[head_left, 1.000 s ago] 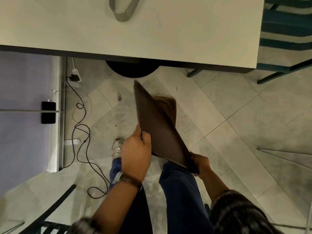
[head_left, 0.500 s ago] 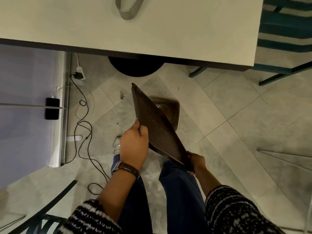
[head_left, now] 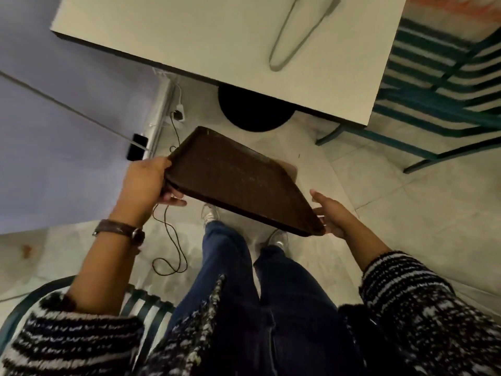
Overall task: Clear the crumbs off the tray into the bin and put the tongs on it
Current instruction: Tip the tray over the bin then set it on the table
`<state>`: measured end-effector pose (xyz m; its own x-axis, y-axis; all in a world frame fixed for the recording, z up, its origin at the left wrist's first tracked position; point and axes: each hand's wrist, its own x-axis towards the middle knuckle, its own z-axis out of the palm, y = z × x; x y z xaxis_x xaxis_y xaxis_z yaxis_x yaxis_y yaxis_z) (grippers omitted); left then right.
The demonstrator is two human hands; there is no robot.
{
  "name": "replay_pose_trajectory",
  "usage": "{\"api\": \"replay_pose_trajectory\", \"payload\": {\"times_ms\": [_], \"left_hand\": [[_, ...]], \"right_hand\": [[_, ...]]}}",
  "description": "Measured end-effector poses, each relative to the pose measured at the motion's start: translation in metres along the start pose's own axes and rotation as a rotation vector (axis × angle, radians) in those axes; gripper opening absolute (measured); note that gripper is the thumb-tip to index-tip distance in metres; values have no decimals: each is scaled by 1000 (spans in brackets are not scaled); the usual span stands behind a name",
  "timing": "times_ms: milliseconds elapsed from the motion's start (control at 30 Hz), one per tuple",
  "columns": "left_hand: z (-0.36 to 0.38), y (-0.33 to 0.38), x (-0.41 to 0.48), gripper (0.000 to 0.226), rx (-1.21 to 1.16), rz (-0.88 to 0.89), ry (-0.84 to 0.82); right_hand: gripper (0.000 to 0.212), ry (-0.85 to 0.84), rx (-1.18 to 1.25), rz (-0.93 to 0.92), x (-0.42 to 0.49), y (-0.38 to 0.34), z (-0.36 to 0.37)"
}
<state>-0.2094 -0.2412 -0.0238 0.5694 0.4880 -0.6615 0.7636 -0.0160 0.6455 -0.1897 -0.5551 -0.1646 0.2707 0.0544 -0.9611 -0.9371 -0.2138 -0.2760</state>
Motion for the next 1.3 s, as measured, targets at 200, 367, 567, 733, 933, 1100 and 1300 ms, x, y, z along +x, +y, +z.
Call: {"api": "replay_pose_trajectory", "payload": {"times_ms": [200,367,567,733,933,1100,1300], "left_hand": [[-113,53,-16,24,-150,130,-66],[-172,101,13,36,-134,142,-218],[-231,158,81,49,-68,102,-323],[-276,199,133,45,-259,147,-340],[-268,207,186,32,-316,252,-469],[-216,175,234,27,-212,112,-344],[-181,164,308,41,-131,202,-316]], "right_hand": [[84,-140,219,-62,-61,-49,23],[43,-320,457,-221,-105,-90,69],[50,-356,636,-332,-142,-131,137],[25,-317,733,-437,-183,-163,206],[21,-162,780,-536,-171,-228,279],[38,12,746,-531,-109,-275,316],[33,-49,717,-378,-42,-290,303]]}}
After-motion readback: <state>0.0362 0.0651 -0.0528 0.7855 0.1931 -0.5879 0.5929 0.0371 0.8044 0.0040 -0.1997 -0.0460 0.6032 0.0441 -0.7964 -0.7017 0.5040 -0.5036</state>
